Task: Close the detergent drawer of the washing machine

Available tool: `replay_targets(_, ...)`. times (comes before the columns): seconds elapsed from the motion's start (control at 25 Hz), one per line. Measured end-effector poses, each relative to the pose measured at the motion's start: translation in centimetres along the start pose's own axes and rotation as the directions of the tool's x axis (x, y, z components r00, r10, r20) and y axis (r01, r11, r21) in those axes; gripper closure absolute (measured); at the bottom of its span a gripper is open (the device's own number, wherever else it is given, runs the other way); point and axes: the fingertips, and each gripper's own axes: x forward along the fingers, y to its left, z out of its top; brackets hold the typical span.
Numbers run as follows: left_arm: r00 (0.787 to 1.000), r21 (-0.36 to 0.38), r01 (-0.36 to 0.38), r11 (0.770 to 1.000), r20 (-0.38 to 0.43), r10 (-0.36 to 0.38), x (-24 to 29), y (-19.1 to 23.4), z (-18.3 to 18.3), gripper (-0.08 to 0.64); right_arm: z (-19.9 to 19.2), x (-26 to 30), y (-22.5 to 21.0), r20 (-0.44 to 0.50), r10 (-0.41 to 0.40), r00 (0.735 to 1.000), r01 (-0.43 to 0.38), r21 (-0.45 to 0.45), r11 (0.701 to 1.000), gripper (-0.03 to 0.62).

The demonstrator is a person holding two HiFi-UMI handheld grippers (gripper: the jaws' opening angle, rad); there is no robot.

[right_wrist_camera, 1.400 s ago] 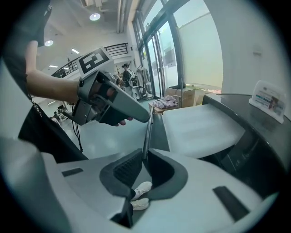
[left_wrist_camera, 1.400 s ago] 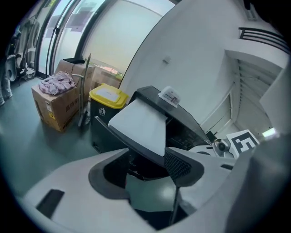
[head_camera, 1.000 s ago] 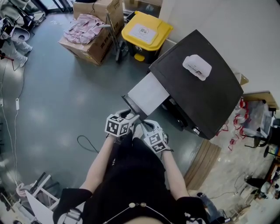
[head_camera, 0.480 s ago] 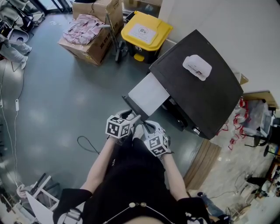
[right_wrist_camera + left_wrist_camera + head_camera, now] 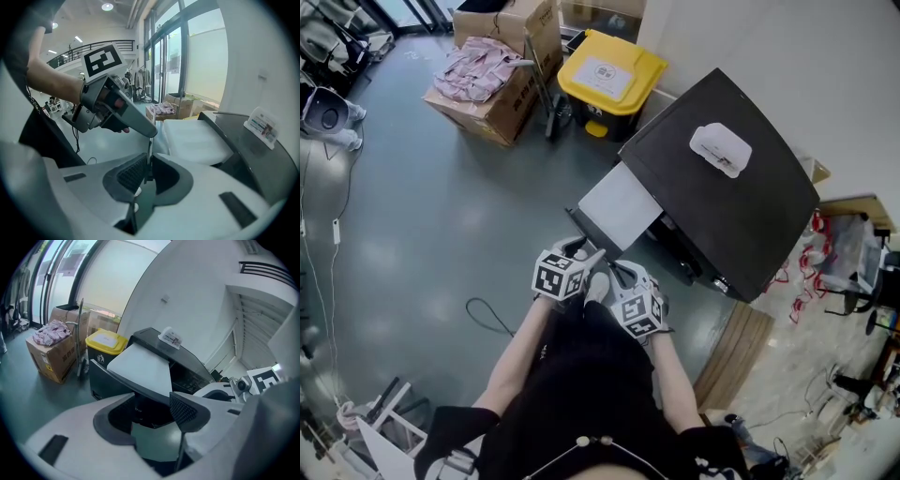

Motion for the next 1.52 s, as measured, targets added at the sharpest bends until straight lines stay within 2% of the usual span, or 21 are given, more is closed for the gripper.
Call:
replay_targets(0.32,1.000,0.026,-0.002,1.000,-0.029,0.003,1.4,-0.2,1.2,0.330,0.0,0.2,-1.7,-0.012,-0.032,0.999,0.032,0.007,0.999,0.552)
replay_targets(0.48,1.000,-0.017,0.002,1.000,-0.022,-0.002,1.9,-0.3,2.0,0.330,0.0,0.0,-2.7,-0.020,-0.049,0.999,0.050,0.018,0.999,0.552)
replay_targets(0.88,1.000,-0.054,0.021,0.998,-0.021,-0.022,3.9,-0.6,3.6,0.330,-0.5,0.2,-5.3,-0.018,-0.087,0.996,0.087,0.039,0.995,0.552)
replay_targets(1.12,0.999,-0.130,0.046,0.990,-0.006,-0.047,3.9,-0.8,4.0,0.330,-0.4,-0.1,-5.7,-0.010,-0.086,0.996,0.087,0.065,0.994,0.554)
replay_targets(1.52,0.998,-0.132,0.061,0.989,0.009,-0.060,5.1,-1.1,5.3,0.330,-0.1,-0.3,-7.5,-0.021,-0.122,0.992,0.123,0.038,0.992,0.554)
